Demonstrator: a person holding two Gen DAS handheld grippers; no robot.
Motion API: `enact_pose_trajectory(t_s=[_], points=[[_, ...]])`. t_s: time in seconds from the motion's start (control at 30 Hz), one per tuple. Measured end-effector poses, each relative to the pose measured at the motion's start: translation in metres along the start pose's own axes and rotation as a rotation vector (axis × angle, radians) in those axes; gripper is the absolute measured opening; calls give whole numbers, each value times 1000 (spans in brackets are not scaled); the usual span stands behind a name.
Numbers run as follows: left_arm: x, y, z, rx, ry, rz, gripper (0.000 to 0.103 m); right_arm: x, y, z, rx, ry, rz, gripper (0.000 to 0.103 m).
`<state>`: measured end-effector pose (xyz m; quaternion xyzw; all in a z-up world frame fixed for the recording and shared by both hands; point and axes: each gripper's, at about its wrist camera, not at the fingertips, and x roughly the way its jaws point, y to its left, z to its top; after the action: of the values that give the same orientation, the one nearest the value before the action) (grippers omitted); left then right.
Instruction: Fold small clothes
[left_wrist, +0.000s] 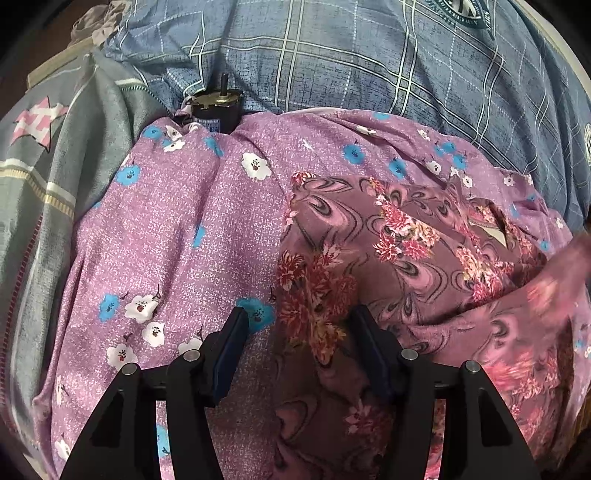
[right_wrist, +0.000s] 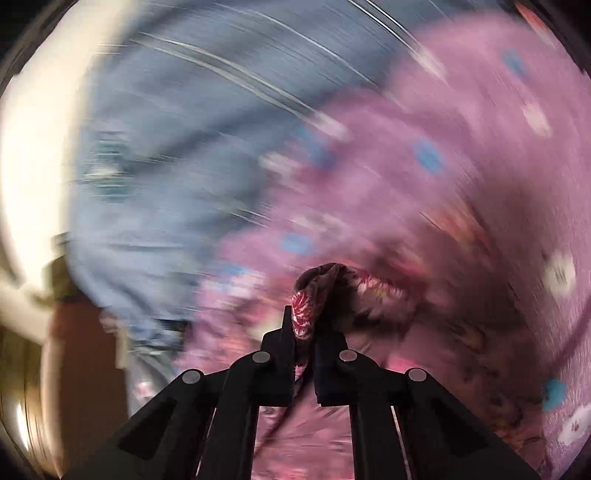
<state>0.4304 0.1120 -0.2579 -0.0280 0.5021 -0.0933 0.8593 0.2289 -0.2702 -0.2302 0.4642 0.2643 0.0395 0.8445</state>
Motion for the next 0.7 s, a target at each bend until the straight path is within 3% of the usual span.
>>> enact_pose_trajectory(t_s=[0.07,0.13,0.2,0.27,0.4,0.7], points=[[-1,-2,-1,3,-6,5,59,-22,27,-1,-112,-86,199,6],[-2,-2,-1,-2,-6,4,59,-28,41,-9,-239,-113,272,6],[-2,-1,-2,-7,-2,2,59,-19,32,-12,-269,-90,199,6],[-2,1,-1,-15,2,-5,59,-4,-9,-7,-129,-9,100,6],[-3,3,-2,-11,5,-13,59,-12,-67,-11,30,78,-88,6],[-14,6,-12,-11,-4,-4,60,-54,-72,-54,-52,127,-275,6]])
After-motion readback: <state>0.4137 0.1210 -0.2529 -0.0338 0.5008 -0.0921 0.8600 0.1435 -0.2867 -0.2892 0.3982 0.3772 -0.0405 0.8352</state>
